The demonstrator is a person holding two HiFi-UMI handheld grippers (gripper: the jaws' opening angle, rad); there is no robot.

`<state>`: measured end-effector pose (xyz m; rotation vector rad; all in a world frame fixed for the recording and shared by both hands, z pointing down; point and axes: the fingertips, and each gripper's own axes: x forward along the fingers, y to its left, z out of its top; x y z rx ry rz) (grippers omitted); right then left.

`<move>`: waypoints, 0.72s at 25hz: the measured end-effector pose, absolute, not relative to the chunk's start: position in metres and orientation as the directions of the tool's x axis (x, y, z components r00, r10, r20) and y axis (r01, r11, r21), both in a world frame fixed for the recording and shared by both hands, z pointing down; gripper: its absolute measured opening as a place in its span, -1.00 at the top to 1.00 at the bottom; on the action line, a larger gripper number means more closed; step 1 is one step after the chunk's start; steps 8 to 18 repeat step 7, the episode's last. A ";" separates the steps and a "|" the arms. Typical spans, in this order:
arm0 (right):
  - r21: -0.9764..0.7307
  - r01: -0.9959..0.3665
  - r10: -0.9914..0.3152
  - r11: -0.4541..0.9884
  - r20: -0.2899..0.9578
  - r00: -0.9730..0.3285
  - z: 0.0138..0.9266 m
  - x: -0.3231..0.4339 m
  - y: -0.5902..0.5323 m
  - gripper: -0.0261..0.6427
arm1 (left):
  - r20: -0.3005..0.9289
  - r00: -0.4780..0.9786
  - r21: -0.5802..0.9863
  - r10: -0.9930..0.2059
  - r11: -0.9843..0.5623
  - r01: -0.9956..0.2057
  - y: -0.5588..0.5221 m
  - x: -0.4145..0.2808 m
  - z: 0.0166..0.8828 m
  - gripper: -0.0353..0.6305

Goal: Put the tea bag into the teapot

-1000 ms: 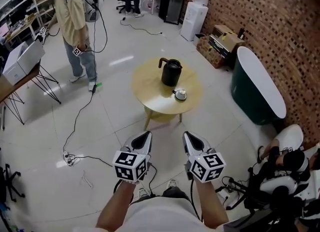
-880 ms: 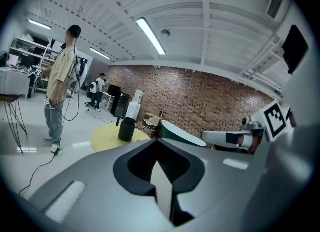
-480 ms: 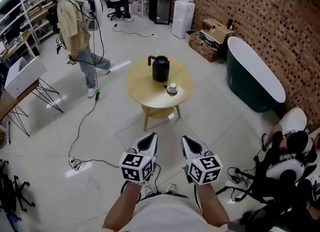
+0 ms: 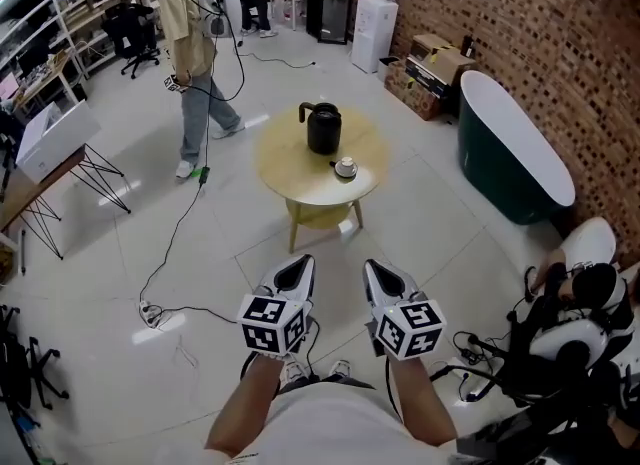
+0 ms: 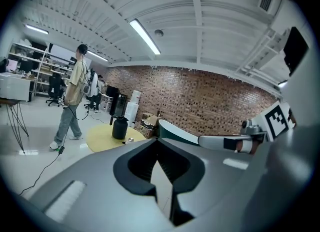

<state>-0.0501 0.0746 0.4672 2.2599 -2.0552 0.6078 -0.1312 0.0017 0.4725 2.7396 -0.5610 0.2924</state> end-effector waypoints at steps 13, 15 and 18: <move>-0.238 -0.963 -0.952 -0.129 0.302 0.053 0.468 -0.049 0.077 0.92 | 0.269 0.899 0.277 -0.346 -0.866 -0.417 0.008 -0.134 0.474 0.86; -0.238 -0.963 -0.952 -0.129 0.302 0.053 0.468 -0.049 0.077 0.92 | 0.269 0.899 0.277 -0.346 -0.866 -0.417 0.008 -0.134 0.474 0.86; -0.238 -0.963 -0.952 -0.129 0.302 0.053 0.468 -0.049 0.077 0.92 | 0.269 0.899 0.277 -0.346 -0.866 -0.417 0.008 -0.134 0.474 0.86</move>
